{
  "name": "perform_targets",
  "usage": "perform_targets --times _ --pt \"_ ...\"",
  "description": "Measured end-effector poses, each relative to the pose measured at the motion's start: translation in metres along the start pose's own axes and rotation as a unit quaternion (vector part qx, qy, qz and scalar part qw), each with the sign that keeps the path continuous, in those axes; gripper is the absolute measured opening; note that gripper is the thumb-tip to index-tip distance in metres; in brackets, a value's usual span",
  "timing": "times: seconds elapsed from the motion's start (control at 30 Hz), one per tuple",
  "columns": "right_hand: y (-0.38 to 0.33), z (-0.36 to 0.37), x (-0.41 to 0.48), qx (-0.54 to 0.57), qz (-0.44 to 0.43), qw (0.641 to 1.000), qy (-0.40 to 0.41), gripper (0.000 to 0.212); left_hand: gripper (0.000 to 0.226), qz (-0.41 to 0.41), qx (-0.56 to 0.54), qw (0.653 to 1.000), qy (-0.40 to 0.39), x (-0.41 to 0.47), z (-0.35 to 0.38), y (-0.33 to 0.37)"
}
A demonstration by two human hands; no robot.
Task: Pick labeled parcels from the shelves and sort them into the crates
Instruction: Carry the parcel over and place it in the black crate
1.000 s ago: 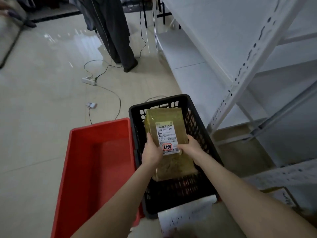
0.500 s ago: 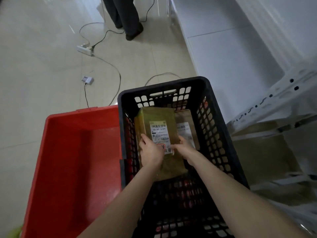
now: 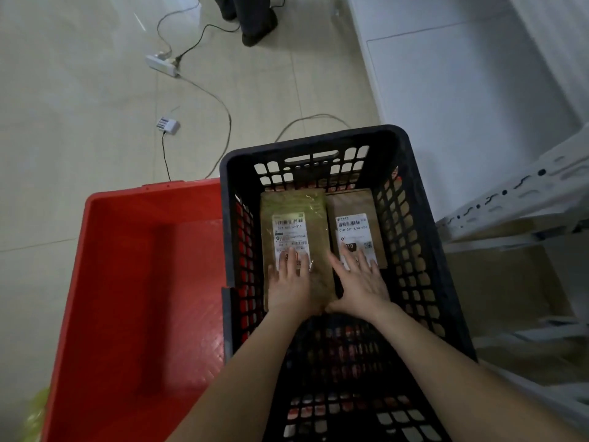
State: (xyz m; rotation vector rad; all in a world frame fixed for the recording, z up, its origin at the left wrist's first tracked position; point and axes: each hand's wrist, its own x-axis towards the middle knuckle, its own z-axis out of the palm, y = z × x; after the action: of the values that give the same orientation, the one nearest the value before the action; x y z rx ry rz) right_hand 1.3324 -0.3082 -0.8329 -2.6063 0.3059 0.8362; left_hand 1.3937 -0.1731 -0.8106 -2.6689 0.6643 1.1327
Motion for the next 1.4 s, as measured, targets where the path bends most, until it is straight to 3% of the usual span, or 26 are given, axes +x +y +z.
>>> perform_targets --times 0.1,0.2,0.33,0.57,0.87,1.2,1.4 --pt "-0.001 0.013 0.000 -0.099 -0.025 0.994 -0.034 0.116 0.116 -0.002 0.069 0.998 -0.013 -0.002 0.020 -0.004" --pt "-0.005 0.022 0.008 -0.126 -0.015 0.991 -0.032 0.100 0.102 0.001 0.106 0.994 0.016 0.001 0.025 -0.006" --pt "-0.008 0.025 0.016 -0.100 0.010 0.995 -0.021 0.088 0.100 0.007 0.111 0.994 0.017 0.011 0.024 -0.010" --pt "-0.008 0.022 -0.006 -0.036 0.042 0.998 -0.023 0.091 0.100 0.030 0.094 0.995 0.023 0.001 0.017 -0.011" --pt "-0.023 -0.021 -0.085 0.042 0.108 0.991 0.064 0.087 0.095 0.117 0.119 0.984 0.061 -0.065 -0.030 0.006" --pt "-0.068 -0.017 -0.234 0.116 0.285 0.938 0.158 0.078 0.095 0.318 0.194 0.923 0.099 -0.173 -0.058 0.036" --pt "-0.093 -0.002 -0.367 0.173 0.412 0.866 0.225 0.070 0.082 0.450 0.256 0.848 0.118 -0.271 -0.034 0.093"
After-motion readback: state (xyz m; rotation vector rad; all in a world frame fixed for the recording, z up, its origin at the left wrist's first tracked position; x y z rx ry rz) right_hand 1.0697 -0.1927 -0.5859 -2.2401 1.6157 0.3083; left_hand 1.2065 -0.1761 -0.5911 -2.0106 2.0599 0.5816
